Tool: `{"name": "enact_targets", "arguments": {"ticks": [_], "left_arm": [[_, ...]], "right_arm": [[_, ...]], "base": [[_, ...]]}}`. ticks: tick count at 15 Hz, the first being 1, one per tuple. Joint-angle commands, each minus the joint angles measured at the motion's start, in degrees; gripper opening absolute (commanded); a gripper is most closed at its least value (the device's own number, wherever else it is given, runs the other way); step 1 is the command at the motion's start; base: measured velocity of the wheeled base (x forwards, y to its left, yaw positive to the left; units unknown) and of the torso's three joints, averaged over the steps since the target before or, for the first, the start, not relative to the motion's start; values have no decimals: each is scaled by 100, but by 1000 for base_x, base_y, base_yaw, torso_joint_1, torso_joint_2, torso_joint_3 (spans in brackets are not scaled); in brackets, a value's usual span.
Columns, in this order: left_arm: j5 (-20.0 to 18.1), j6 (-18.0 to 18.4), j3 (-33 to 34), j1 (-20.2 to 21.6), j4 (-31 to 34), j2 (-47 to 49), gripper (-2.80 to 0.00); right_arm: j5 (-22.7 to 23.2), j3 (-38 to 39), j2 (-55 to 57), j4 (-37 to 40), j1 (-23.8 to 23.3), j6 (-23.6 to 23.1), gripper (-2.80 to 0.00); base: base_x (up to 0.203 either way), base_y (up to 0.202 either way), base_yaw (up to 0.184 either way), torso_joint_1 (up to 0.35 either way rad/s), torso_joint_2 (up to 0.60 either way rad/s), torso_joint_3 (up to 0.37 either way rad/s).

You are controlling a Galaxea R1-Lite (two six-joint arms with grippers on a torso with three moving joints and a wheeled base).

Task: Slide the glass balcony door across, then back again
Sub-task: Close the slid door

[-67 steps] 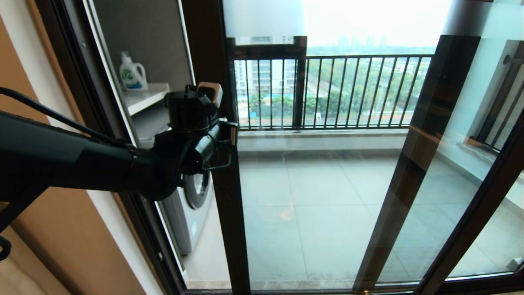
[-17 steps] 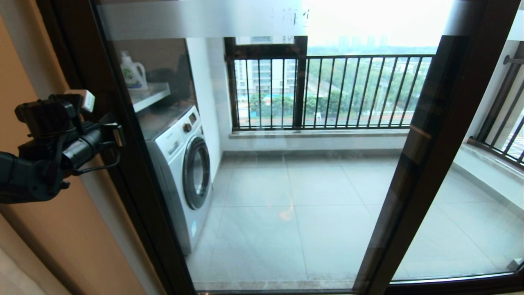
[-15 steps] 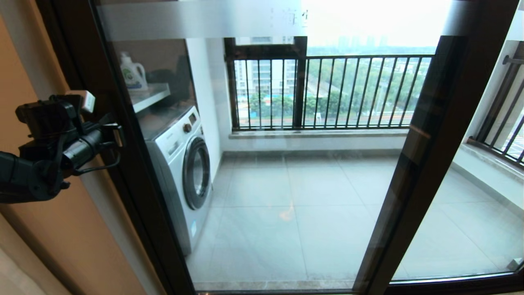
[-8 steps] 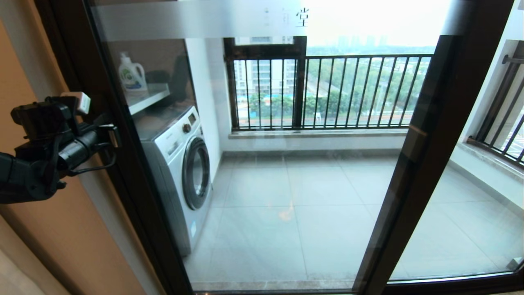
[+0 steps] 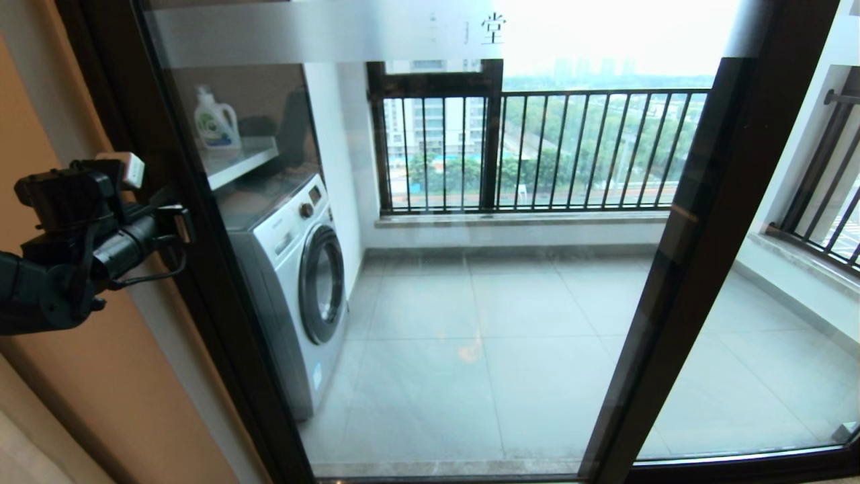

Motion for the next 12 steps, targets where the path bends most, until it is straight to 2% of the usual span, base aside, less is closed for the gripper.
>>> {"name": "enact_targets", "arguments": {"ticks": [1, 8, 12], "left_arm": [[-59, 0, 85, -6, -20, -87, -280], [-477, -43, 683, -32, -13, -1075, -280], [-503, -47, 855, -28, -2, -1455, -280]], "right_arm": [[4, 70, 2, 1, 0, -3, -280], [4, 70, -1, -3, 0, -3, -280], [4, 70, -5, 0, 0, -3, -280]], "base": [[0, 0, 0, 0, 0, 0], [0, 0, 0, 0, 0, 0], [0, 0, 0, 0, 0, 0]]}}
